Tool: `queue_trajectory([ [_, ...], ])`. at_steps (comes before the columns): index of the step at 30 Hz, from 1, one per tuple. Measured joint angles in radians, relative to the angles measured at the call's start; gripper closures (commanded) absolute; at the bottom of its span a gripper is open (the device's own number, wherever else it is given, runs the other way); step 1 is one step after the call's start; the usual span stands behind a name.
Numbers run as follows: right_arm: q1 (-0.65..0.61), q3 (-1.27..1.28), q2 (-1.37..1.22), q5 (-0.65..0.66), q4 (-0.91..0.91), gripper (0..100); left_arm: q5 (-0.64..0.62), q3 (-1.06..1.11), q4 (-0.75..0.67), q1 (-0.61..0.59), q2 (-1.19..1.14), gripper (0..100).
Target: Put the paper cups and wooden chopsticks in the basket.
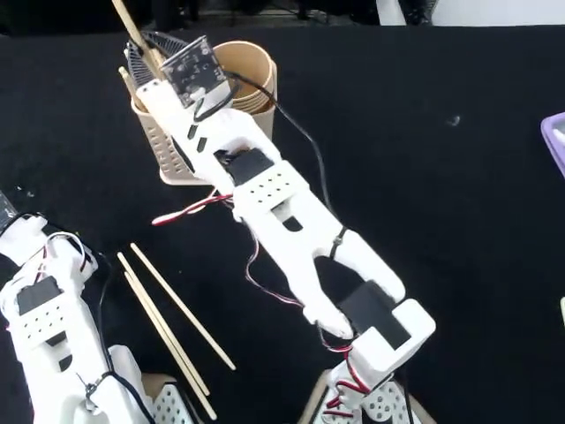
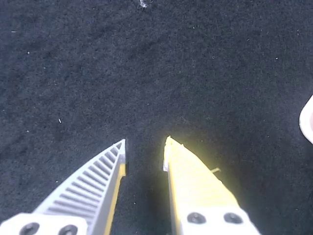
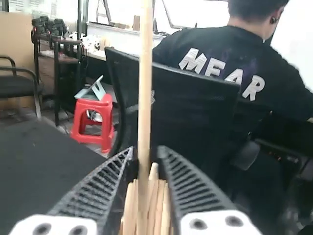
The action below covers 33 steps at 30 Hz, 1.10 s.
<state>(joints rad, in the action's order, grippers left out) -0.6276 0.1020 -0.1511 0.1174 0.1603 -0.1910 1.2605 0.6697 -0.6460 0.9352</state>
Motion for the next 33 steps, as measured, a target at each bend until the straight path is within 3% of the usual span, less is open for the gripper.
queue_trajectory([
  [10, 0.002, -0.003, 0.267, -0.048, -0.287, 90.6, 0.0, 0.0, 0.0, 0.0, 0.0, 87],
  [15, 0.002, 0.066, 0.585, -0.049, -0.623, 90.4, 0.0, 0.0, 0.0, 0.0, 0.0, 86],
  [23, 0.0, 0.413, 1.146, -0.046, -1.158, 90.3, 0.04, -0.026, 0.052, 0.0, 0.0, 85],
  [28, 0.046, 0.75, 1.464, -0.048, -1.188, 90.3, 0.063, -0.147, 0.219, 0.003, 0.0, 77],
  [33, 0.135, 1.132, 1.625, -0.048, -1.037, 90.3, 0.066, -0.196, 0.331, 0.107, 0.0, 77],
])
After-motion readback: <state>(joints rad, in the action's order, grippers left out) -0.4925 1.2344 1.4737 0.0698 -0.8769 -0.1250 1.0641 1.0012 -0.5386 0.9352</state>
